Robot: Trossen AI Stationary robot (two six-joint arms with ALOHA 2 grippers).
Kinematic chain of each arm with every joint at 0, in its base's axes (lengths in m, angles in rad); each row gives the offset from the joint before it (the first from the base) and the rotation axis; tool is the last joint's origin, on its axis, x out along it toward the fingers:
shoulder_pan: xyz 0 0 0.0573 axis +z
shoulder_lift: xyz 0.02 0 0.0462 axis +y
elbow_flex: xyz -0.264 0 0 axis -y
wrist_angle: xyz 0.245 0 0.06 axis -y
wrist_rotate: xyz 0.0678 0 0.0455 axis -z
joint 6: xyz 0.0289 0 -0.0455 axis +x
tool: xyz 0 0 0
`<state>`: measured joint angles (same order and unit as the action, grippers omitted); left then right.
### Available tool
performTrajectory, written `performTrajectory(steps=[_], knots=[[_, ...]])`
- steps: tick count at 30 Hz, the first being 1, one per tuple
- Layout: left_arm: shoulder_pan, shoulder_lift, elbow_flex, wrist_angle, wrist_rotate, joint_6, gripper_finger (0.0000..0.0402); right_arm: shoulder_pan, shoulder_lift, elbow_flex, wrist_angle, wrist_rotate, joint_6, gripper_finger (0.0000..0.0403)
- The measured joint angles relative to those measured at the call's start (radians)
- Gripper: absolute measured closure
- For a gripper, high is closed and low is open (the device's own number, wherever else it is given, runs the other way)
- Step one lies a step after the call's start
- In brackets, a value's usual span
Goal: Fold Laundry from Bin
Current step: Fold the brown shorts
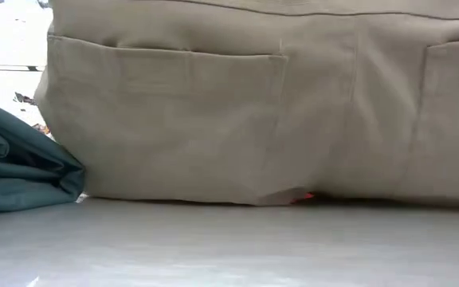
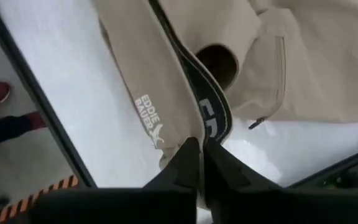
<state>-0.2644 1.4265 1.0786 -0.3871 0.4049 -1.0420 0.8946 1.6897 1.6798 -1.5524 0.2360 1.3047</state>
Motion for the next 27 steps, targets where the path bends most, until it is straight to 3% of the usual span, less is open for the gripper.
performTrajectory(steps=[6,12,16,18,20,23,25,27], knots=[[0.000,-0.002,-0.008,0.091,0.011,0.043,0.0347,0.053,0.000,0.000,0.014,0.000,0.055,0.0263],[-0.006,-0.014,-0.008,0.175,0.124,0.062,0.0262,0.050,0.000,0.000,0.027,0.022,0.060,0.0171],[-0.008,-0.014,-0.008,0.211,0.266,0.027,0.0211,0.030,0.000,0.000,0.027,0.087,0.053,0.0151],[-0.006,-0.014,-0.008,0.236,0.307,-0.021,0.0197,0.013,0.000,0.000,0.020,0.174,0.041,0.0150],[0.000,-0.014,-0.008,0.268,0.244,-0.016,0.0193,-0.025,0.000,0.000,0.015,0.301,0.032,0.0149],[0.002,-0.014,-0.008,0.265,-0.030,0.104,0.0194,-0.134,0.000,0.000,0.031,0.471,0.029,0.0148],[0.003,-0.012,-0.008,0.241,-0.205,0.196,0.0196,-0.234,0.000,0.000,0.046,0.519,0.000,0.0148],[0.003,-0.003,-0.008,0.232,-0.306,0.249,0.0197,-0.344,0.000,0.000,0.040,0.546,-0.044,0.0148]])
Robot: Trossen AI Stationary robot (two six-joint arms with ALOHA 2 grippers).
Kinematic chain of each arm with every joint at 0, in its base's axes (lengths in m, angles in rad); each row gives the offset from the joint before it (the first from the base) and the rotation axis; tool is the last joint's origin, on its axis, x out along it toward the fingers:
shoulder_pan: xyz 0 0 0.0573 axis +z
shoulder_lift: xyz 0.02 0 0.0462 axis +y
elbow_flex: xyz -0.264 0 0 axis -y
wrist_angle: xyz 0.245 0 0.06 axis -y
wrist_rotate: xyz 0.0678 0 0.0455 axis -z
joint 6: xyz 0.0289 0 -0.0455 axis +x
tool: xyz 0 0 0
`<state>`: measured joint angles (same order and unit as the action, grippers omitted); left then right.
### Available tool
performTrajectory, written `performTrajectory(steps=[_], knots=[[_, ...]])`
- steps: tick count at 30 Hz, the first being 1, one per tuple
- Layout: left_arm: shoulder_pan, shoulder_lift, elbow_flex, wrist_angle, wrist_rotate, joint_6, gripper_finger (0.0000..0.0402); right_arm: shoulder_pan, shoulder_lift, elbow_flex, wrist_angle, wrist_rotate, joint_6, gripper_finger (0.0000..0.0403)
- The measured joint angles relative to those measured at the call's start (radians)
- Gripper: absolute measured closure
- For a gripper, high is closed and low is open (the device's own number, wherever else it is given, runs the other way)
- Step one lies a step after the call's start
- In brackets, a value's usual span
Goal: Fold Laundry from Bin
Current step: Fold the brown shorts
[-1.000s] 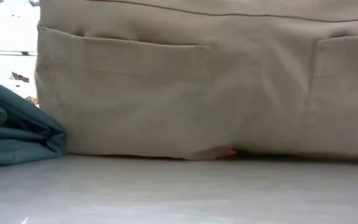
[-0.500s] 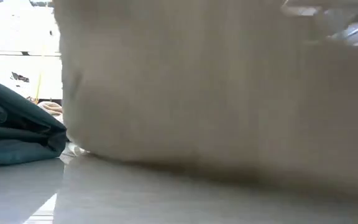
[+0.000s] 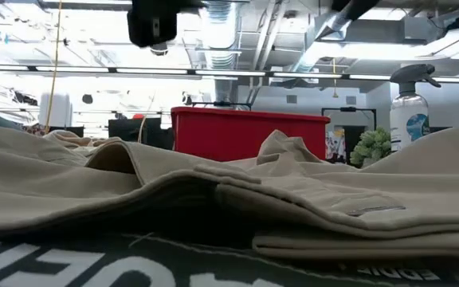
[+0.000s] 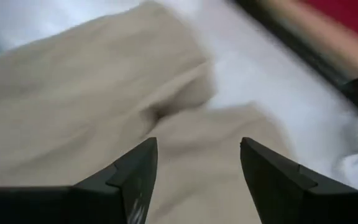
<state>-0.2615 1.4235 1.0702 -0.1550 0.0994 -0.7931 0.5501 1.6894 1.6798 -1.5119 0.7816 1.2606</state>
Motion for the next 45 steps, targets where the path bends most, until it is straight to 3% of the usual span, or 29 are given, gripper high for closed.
performTrajectory(steps=[3,5,9,13,15,19,26,33,41,43,45], knots=[[0.000,0.005,-0.004,-0.027,-0.019,0.064,0.0198,-0.176,-0.014,0.000,0.020,-0.023,-0.215,0.0148],[0.000,0.012,-0.017,-0.027,-0.022,0.073,0.0198,-0.291,-0.025,-0.003,0.098,-0.114,-0.490,0.0148],[-0.001,0.032,-0.040,-0.028,-0.026,0.074,0.0198,-0.459,-0.030,-0.054,0.342,-0.369,-1.055,0.0148],[-0.005,0.034,-0.061,-0.031,-0.054,0.074,0.0198,-0.591,-0.031,-0.159,0.486,-0.648,-1.302,0.0148],[-0.006,0.034,-0.073,-0.033,-0.096,0.065,0.0198,-0.646,-0.031,-0.231,0.535,-0.731,-1.347,0.0148],[-0.005,0.034,-0.087,-0.022,-0.132,0.054,0.0198,-0.723,-0.030,-0.373,0.633,-0.798,-1.390,0.0158],[0.000,0.034,-0.109,-0.006,-0.240,0.039,0.0198,-0.795,-0.029,-0.546,0.910,-0.846,-1.393,0.0176],[0.025,0.034,-0.109,-0.005,-0.262,0.038,0.0198,-0.846,-0.010,-0.595,1.013,-0.892,-1.389,0.0173],[0.054,0.034,-0.109,-0.004,-0.265,0.037,0.0198,-0.856,0.058,-0.616,1.099,-1.014,-1.365,0.0173],[0.060,0.034,-0.108,-0.008,-0.264,0.039,0.0198,-0.852,0.079,-0.611,1.103,-1.010,-1.363,0.0187],[0.064,0.034,-0.108,-0.008,-0.266,0.039,0.0198,-0.847,0.100,-0.610,1.110,-1.003,-1.365,0.0230]])
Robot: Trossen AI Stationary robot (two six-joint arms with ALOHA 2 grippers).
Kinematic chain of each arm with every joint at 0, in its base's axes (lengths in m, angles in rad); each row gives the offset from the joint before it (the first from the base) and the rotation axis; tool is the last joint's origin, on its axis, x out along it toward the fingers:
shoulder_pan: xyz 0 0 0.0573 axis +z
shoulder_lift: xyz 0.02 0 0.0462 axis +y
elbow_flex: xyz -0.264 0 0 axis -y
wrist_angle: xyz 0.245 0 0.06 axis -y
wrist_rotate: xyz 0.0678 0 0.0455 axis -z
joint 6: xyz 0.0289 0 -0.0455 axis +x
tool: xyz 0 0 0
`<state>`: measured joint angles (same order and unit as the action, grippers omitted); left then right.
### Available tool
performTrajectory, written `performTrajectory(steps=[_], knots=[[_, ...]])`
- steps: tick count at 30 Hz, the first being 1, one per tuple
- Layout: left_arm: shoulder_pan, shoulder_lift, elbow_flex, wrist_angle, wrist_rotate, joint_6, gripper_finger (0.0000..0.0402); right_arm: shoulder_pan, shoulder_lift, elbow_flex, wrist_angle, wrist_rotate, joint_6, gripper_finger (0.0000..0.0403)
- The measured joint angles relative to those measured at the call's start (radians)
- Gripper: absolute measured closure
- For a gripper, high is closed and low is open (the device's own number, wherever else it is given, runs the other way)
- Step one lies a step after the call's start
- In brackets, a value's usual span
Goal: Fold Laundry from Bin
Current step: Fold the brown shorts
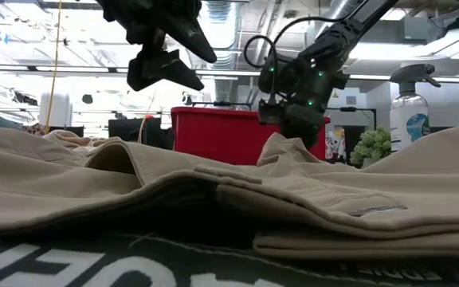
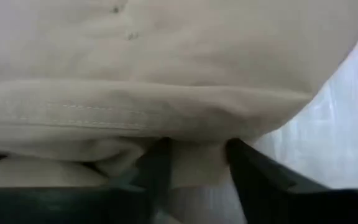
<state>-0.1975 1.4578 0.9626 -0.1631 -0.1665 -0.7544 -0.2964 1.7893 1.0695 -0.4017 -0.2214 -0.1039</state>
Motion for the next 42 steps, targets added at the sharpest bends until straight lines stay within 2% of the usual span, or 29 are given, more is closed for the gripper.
performTrajectory(steps=[3,4,13,15,17,19,22,28,31,34,37,42], knots=[[0.002,0.000,0.000,-0.002,-0.004,0.001,0.0198,0.002,0.013,0.002,0.008,0.019,-0.025,0.0350],[0.003,0.000,0.000,-0.002,-0.008,0.001,0.0198,0.002,0.014,0.007,-0.001,0.036,-0.038,0.0374],[0.003,0.000,0.000,-0.005,-0.037,0.000,0.0198,0.041,-0.065,0.182,-0.080,0.373,-0.113,0.0385],[0.003,0.000,0.000,-0.006,-0.055,0.000,0.0198,0.074,-0.085,0.218,-0.082,0.497,-0.137,0.0385],[0.003,0.000,0.000,-0.011,-0.067,-0.001,0.0198,0.127,-0.098,0.232,-0.074,0.672,-0.185,0.0385],[0.003,0.000,0.000,-0.014,-0.079,0.000,0.0198,0.175,-0.100,0.230,-0.063,0.761,-0.261,0.0385],[0.002,0.000,0.000,-0.017,-0.085,0.001,0.0198,0.196,-0.078,0.204,-0.100,0.716,-0.305,0.0359],[-0.021,0.015,-0.001,-0.037,-0.108,-0.001,0.0198,0.141,-0.047,0.198,-0.401,0.734,-0.067,0.0219],[-0.040,0.063,-0.002,-0.042,-0.107,-0.004,0.0198,0.100,-0.076,0.200,-0.420,0.705,-0.043,0.0171],[-0.058,0.139,-0.003,-0.011,-0.092,-0.041,0.0198,0.052,-0.095,0.201,-0.365,0.652,-0.066,0.0157],[-0.072,0.201,-0.004,0.047,-0.050,-0.043,0.0198,-0.027,-0.098,0.201,-0.318,0.500,-0.112,0.0156],[-0.080,0.251,-0.002,0.090,-0.020,-0.045,0.0198,-0.200,-0.087,0.199,-0.248,0.315,-0.173,0.0159]])
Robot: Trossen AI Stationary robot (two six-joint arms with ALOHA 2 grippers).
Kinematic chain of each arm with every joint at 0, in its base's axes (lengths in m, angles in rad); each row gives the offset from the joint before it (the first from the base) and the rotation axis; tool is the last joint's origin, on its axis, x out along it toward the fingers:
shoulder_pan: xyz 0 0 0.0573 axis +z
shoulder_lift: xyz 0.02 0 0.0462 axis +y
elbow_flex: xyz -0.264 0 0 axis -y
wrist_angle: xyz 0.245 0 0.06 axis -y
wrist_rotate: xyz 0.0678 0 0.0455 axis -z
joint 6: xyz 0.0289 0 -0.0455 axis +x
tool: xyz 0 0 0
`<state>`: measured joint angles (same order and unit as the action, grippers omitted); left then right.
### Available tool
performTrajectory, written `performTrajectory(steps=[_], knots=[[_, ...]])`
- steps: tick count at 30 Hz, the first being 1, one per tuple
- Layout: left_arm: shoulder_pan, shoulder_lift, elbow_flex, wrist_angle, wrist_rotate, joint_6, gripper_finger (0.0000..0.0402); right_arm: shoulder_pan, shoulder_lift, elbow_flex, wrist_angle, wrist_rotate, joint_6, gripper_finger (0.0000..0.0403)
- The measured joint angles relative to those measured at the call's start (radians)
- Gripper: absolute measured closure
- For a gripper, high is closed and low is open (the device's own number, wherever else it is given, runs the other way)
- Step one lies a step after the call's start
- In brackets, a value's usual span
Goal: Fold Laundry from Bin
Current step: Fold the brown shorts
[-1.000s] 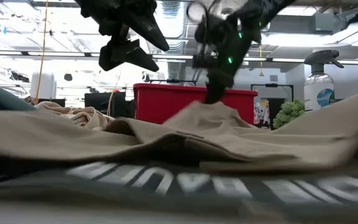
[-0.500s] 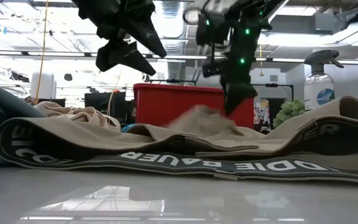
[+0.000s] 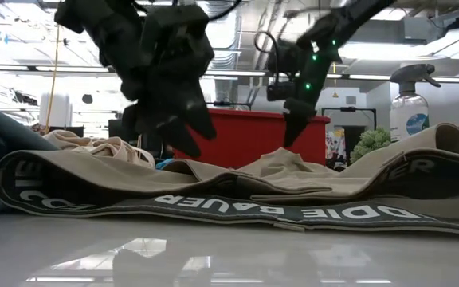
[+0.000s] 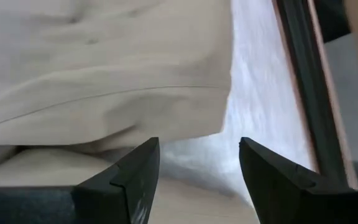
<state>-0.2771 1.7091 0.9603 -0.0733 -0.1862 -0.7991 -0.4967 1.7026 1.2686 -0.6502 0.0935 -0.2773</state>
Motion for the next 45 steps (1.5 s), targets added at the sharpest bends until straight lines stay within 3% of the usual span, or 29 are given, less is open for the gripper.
performTrajectory(steps=[3,7,11,19,24,28,32,35,40,45], knots=[[0.001,0.035,0.000,0.011,0.014,-0.013,0.0198,-0.103,0.008,0.000,0.017,-0.143,-0.008,0.0159],[0.001,0.091,0.000,0.033,0.051,-0.038,0.0198,-0.204,0.022,-0.002,0.012,-0.258,-0.031,0.0159],[0.002,0.123,0.001,0.066,0.073,-0.069,0.0198,-0.221,0.031,-0.008,0.047,-0.212,-0.111,0.0159],[0.036,0.123,0.001,0.069,0.097,-0.042,0.0198,-0.166,0.107,-0.049,0.064,-0.230,-0.239,0.0159],[0.037,0.124,0.000,0.069,0.077,-0.032,0.0198,-0.120,0.162,-0.047,0.184,-0.204,-0.296,0.0159],[0.037,0.124,0.000,0.068,0.074,-0.029,0.0198,-0.100,0.208,-0.048,0.367,-0.186,-0.206,0.0162],[0.036,0.124,0.000,0.068,0.067,-0.021,0.0198,-0.105,0.210,-0.006,0.620,-0.039,-0.051,0.0178],[0.036,0.124,0.000,0.067,0.067,-0.017,0.0198,-0.123,0.203,0.050,0.702,-0.014,0.025,0.0192],[0.029,0.125,0.000,0.063,0.068,-0.018,0.0198,-0.138,0.164,0.173,0.603,0.014,0.047,0.0210],[0.027,0.125,0.000,0.045,0.068,-0.026,0.0198,-0.124,0.150,0.297,0.315,-0.114,0.018,0.0215]])
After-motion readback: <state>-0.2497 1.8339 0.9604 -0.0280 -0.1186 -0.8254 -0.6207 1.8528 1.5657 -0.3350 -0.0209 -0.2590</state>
